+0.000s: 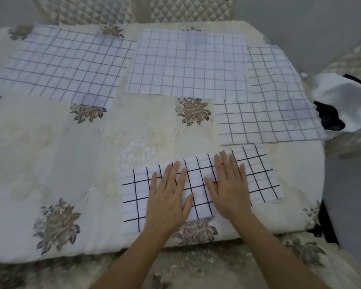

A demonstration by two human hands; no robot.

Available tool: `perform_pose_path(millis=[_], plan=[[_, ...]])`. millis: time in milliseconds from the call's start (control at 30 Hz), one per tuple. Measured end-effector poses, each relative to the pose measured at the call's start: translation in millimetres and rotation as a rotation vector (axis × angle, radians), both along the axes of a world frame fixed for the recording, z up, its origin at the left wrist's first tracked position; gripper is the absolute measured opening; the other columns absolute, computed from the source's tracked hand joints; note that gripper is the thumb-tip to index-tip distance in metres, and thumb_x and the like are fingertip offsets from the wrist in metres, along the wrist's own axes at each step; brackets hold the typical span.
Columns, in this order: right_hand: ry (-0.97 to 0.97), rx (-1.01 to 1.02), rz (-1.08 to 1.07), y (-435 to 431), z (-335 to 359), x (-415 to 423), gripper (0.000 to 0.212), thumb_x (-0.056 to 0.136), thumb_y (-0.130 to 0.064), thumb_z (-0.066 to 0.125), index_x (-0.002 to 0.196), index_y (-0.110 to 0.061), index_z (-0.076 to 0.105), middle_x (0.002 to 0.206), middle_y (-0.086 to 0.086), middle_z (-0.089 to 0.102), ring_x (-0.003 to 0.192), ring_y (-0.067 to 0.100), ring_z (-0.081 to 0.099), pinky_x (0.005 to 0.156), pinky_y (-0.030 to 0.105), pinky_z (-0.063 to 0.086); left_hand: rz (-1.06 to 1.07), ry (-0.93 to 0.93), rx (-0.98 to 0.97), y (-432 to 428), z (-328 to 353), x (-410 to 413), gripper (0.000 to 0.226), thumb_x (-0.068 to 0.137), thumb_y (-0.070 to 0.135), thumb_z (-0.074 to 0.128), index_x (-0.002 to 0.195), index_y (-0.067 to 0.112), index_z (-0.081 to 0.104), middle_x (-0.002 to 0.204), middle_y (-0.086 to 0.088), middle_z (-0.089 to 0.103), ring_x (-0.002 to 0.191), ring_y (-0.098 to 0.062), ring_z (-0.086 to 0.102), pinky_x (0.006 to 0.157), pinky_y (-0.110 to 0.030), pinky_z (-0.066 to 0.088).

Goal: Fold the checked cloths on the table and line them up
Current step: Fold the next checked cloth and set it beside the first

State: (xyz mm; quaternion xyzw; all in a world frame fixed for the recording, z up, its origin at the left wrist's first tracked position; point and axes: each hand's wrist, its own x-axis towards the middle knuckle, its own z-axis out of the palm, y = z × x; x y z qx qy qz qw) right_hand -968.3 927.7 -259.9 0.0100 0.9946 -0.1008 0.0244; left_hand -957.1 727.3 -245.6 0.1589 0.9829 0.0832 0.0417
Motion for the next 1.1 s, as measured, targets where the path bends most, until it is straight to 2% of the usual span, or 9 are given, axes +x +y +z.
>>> perform_pose_path(millis=[133, 400, 533, 600, 667, 700, 767, 867, 1100], plan=[[-0.049, 0.006, 0.052, -17, -12, 11, 0.068, 0.103, -0.06, 0.023, 0.16, -0.023, 0.012, 0.167, 0.002, 0.009, 0.154, 0.021, 0.004, 0.123, 0.051, 0.014, -0.023, -0.057, -0.062, 2, -15, -2, 0.067, 0.102, 0.057, 0.025, 0.16, 0.026, 0.01, 0.168, -0.002, 0.001, 0.154, -0.021, 0.001, 0.12, -0.055, 0.019], [-0.039, 0.033, -0.131, 101, -9, -9, 0.068, 0.101, -0.06, 0.02, 0.16, -0.025, 0.012, 0.167, 0.001, 0.01, 0.154, 0.022, 0.008, 0.124, 0.047, 0.012, 0.118, -0.036, -0.074, -18, -21, 5, 0.067, 0.098, 0.057, 0.031, 0.158, 0.032, 0.016, 0.167, 0.001, 0.008, 0.154, -0.021, 0.006, 0.122, -0.052, 0.013], [-0.09, -0.016, -0.098, 131, -1, -10, 0.073, 0.099, -0.062, 0.015, 0.16, -0.022, 0.011, 0.167, 0.003, 0.01, 0.153, 0.024, 0.009, 0.124, 0.045, 0.012, 0.162, 0.027, -0.103, -8, -4, -10, 0.057, 0.093, 0.053, 0.038, 0.143, 0.027, 0.049, 0.152, -0.005, 0.042, 0.14, -0.029, 0.038, 0.115, -0.058, 0.019], [-0.066, -0.109, -0.164, 143, 12, -8, 0.068, 0.101, -0.053, 0.028, 0.157, -0.014, 0.022, 0.162, 0.011, 0.025, 0.148, 0.032, 0.026, 0.119, 0.05, 0.027, 0.159, 0.098, -0.072, 10, 9, -33, 0.048, 0.091, 0.047, 0.044, 0.128, 0.02, 0.057, 0.137, -0.008, 0.051, 0.126, -0.032, 0.048, 0.111, -0.061, 0.024], [0.043, -0.128, -0.268, 152, 23, -3, 0.055, 0.099, -0.038, 0.045, 0.143, -0.004, 0.046, 0.137, 0.021, 0.052, 0.119, 0.041, 0.054, 0.094, 0.054, 0.049, -0.011, 0.179, -0.022, 44, 21, -58, 0.037, 0.092, 0.04, 0.052, 0.122, 0.018, 0.059, 0.132, -0.009, 0.054, 0.121, -0.032, 0.051, 0.108, -0.058, 0.031], [0.082, -0.127, -0.321, 155, 28, 0, 0.049, 0.095, -0.032, 0.052, 0.134, -0.002, 0.054, 0.123, 0.022, 0.058, 0.103, 0.042, 0.059, 0.082, 0.053, 0.053, -0.157, 0.197, 0.027, 65, 23, -69, 0.032, 0.093, 0.036, 0.054, 0.118, 0.018, 0.061, 0.128, -0.008, 0.057, 0.117, -0.031, 0.055, 0.106, -0.056, 0.035], [0.055, -0.159, -0.406, 155, 35, 7, 0.04, 0.09, -0.026, 0.062, 0.123, -0.004, 0.06, 0.11, 0.02, 0.06, 0.091, 0.04, 0.059, 0.072, 0.049, 0.053, -0.498, 0.172, 0.117, 112, 26, -89, 0.025, 0.09, 0.029, 0.056, 0.111, 0.016, 0.064, 0.117, -0.006, 0.063, 0.107, -0.03, 0.061, 0.098, -0.053, 0.043], [-0.044, -0.225, -0.498, 148, 39, 16, 0.036, 0.092, -0.031, 0.063, 0.12, -0.008, 0.059, 0.112, 0.016, 0.058, 0.093, 0.035, 0.058, 0.073, 0.045, 0.051, -0.881, 0.149, 0.08, 178, 24, -114, 0.024, 0.087, 0.019, 0.066, 0.111, 0.014, 0.066, 0.115, -0.008, 0.065, 0.102, -0.03, 0.062, 0.088, -0.045, 0.05], [-0.162, -0.235, -0.635, 133, 41, 15, 0.039, 0.092, -0.05, 0.059, 0.109, -0.015, 0.051, 0.107, 0.007, 0.057, 0.099, 0.027, 0.054, 0.079, 0.042, 0.048, -1.205, -0.041, -0.119, 235, 28, -144, 0.035, 0.09, 0.024, 0.066, 0.124, 0.018, 0.061, 0.125, -0.006, 0.057, 0.105, -0.026, 0.058, 0.09, -0.046, 0.049]])
